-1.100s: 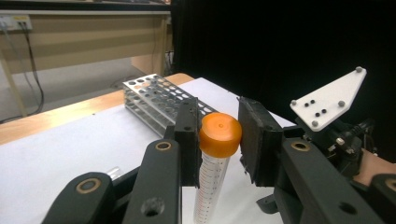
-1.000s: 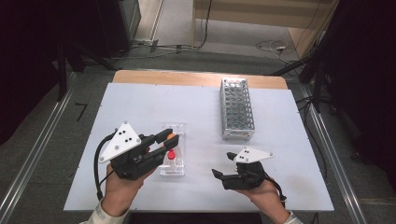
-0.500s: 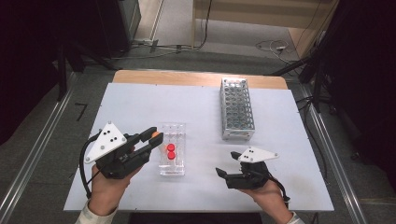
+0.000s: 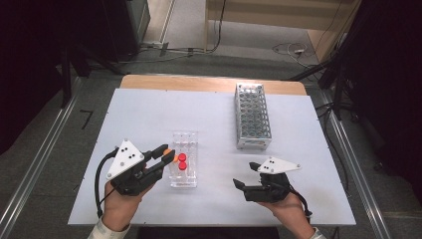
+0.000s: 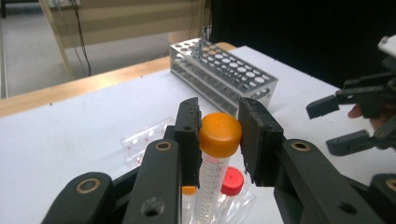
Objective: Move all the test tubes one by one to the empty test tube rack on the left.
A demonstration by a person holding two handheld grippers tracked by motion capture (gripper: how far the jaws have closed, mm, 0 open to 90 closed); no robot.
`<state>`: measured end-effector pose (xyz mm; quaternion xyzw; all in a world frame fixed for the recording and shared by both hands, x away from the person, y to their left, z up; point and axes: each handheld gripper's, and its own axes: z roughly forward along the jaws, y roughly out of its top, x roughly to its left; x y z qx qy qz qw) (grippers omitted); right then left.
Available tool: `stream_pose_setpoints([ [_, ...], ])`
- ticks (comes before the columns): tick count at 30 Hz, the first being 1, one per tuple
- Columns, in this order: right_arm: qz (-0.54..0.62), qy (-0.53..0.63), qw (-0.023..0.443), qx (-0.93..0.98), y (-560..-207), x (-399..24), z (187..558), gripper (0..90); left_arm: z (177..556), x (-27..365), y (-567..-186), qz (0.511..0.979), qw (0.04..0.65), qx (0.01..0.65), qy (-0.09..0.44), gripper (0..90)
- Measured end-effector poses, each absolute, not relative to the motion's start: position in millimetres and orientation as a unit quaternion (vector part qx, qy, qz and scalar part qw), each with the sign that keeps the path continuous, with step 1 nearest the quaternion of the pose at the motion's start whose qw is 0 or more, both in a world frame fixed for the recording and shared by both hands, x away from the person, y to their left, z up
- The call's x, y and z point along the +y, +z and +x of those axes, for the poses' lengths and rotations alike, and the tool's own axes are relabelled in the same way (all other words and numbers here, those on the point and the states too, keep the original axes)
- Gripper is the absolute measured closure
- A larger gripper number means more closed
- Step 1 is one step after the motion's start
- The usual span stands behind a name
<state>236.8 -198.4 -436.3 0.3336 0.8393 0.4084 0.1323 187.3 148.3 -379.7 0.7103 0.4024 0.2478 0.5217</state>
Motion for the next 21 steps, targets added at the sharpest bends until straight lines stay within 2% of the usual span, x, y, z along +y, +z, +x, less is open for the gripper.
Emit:
stream_pose_setpoints([
  [7,0.331,0.407,0.133,0.841,-437,-198,237,21.6,189,146,-397,0.712,0.516,0.409,0.245,70.4],
  [21,0.33,0.405,0.133,0.842,-438,-197,237,21.6,194,141,-410,0.722,0.501,0.411,0.24,69.7],
])
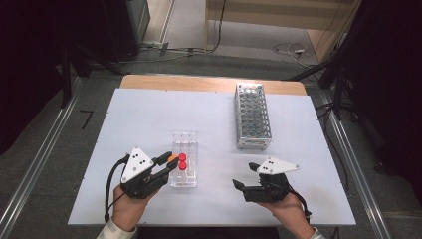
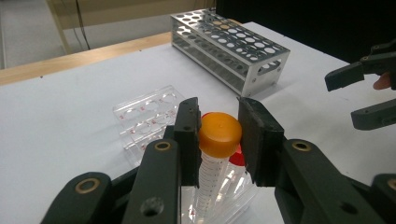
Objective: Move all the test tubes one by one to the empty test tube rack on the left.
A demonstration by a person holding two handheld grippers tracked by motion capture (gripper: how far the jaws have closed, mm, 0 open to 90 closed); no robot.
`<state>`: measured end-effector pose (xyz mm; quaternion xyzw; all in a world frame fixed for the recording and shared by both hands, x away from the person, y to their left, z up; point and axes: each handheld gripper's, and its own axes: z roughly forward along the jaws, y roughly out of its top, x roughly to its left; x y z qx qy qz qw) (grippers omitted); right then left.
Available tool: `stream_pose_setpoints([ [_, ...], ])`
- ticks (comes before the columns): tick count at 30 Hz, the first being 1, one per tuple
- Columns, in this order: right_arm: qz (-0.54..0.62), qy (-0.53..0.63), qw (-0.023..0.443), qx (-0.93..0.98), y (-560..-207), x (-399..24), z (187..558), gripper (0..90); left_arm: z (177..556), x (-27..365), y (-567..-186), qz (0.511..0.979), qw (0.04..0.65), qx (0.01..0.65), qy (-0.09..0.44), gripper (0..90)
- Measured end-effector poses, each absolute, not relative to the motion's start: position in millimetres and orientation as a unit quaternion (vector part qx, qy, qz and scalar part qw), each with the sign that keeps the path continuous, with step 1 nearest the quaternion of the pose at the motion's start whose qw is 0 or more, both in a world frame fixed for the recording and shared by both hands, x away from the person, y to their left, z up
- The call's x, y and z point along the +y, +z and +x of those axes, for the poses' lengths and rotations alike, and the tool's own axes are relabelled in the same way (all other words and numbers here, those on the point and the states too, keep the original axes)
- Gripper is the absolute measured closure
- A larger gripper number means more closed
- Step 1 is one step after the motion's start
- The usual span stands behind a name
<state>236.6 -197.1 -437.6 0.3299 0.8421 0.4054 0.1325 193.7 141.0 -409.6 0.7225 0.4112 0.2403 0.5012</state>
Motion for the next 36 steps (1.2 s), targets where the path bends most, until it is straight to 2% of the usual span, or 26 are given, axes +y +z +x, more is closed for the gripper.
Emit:
stream_pose_setpoints([
  [7,0.33,0.406,0.133,0.842,-438,-197,237,21.7,194,141,-410,0.723,0.503,0.411,0.237,64.2],
  [22,0.333,0.409,0.138,0.838,-437,-200,238,21.7,194,146,-407,0.715,0.507,0.417,0.24,59.8],
  [36,0.343,0.408,0.147,0.833,-438,-204,240,21.6,196,155,-408,0.7,0.503,0.44,0.251,41.6],
])
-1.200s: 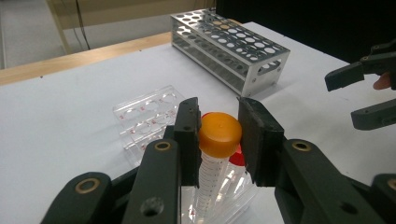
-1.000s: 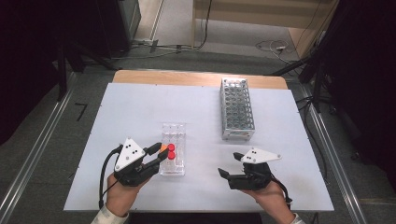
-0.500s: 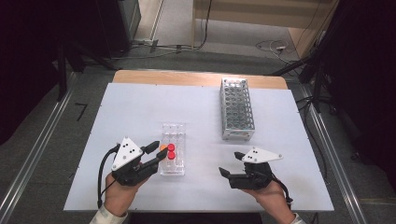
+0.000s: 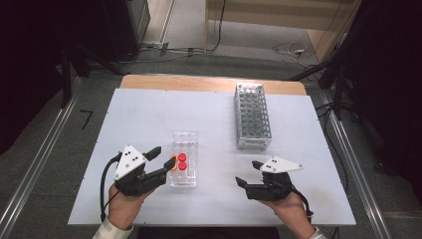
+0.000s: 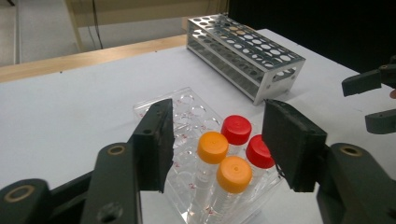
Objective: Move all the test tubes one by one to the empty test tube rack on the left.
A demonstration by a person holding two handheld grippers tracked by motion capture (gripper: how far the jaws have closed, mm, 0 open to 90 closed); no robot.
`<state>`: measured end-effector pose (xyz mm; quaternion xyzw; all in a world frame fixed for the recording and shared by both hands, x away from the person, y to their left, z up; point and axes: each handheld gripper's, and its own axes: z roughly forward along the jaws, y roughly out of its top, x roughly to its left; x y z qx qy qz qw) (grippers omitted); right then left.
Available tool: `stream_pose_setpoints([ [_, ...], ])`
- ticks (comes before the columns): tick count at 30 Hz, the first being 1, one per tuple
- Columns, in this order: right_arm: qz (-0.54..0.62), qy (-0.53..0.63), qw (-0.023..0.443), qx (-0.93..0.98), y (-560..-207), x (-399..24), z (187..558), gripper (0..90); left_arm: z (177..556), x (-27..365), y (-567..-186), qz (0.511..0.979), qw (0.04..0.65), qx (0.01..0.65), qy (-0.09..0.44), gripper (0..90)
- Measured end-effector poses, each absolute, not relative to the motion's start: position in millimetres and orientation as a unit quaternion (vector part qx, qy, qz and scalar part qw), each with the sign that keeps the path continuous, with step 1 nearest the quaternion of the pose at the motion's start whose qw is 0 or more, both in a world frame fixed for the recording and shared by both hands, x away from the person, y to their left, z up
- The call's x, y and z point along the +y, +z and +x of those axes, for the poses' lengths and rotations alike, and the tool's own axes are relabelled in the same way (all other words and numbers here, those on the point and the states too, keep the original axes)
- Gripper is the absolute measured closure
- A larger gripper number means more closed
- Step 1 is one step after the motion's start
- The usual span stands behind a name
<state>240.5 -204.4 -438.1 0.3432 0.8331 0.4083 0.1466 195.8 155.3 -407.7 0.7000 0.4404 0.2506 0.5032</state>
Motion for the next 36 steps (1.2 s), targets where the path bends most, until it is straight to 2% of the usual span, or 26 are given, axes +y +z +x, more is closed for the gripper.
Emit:
stream_pose_setpoints([
  [8,0.363,0.409,0.164,0.821,-438,-219,245,21.6,196,179,-412,0.675,0.498,0.477,0.262,31.3],
  [23,0.42,0.4,0.222,0.784,-441,-271,255,21.2,205,243,-443,0.621,0.442,0.572,0.304,23.4],
  [30,0.472,0.387,0.262,0.748,-446,-317,258,21.1,198,250,-455,0.629,0.418,0.58,0.306,21.3],
  [36,0.524,0.369,0.274,0.717,-460,-347,266,20.7,199,252,-463,0.631,0.409,0.585,0.305,20.2],
])
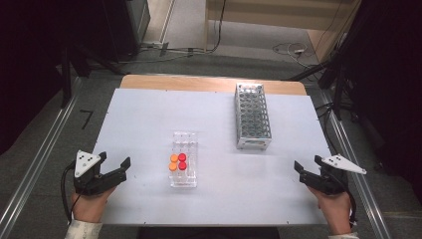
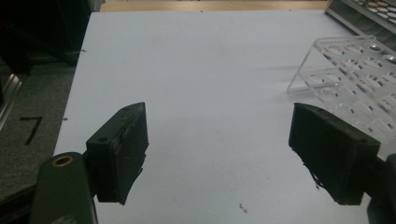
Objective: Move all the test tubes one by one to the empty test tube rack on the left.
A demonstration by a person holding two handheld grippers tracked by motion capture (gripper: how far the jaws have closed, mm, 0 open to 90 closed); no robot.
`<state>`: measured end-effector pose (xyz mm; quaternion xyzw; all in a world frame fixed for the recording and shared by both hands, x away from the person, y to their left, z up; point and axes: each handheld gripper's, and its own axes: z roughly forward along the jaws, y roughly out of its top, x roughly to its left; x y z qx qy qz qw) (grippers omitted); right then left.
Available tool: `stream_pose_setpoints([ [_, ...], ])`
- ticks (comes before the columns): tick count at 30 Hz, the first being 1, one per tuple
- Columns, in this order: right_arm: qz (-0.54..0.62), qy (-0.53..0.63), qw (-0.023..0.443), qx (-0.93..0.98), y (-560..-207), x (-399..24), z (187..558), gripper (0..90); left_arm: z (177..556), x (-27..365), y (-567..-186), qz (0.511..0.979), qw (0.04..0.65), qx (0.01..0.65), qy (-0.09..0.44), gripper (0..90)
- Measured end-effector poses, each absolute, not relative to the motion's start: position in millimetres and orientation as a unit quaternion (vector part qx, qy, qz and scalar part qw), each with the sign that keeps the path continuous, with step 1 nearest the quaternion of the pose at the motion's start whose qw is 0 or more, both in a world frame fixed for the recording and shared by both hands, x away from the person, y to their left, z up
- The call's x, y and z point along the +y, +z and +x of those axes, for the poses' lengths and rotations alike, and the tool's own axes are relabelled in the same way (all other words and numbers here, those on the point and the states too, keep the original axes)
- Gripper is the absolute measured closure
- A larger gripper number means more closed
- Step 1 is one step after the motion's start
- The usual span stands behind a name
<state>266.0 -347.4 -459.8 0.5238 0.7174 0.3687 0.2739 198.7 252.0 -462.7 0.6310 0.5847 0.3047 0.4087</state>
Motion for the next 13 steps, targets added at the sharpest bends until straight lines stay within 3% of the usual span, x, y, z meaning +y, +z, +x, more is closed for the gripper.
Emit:
stream_pose_setpoints([
  [13,0.562,0.358,0.265,0.697,-472,-368,271,20.3,209,257,-477,0.629,0.387,0.608,0.29,17.6],
])
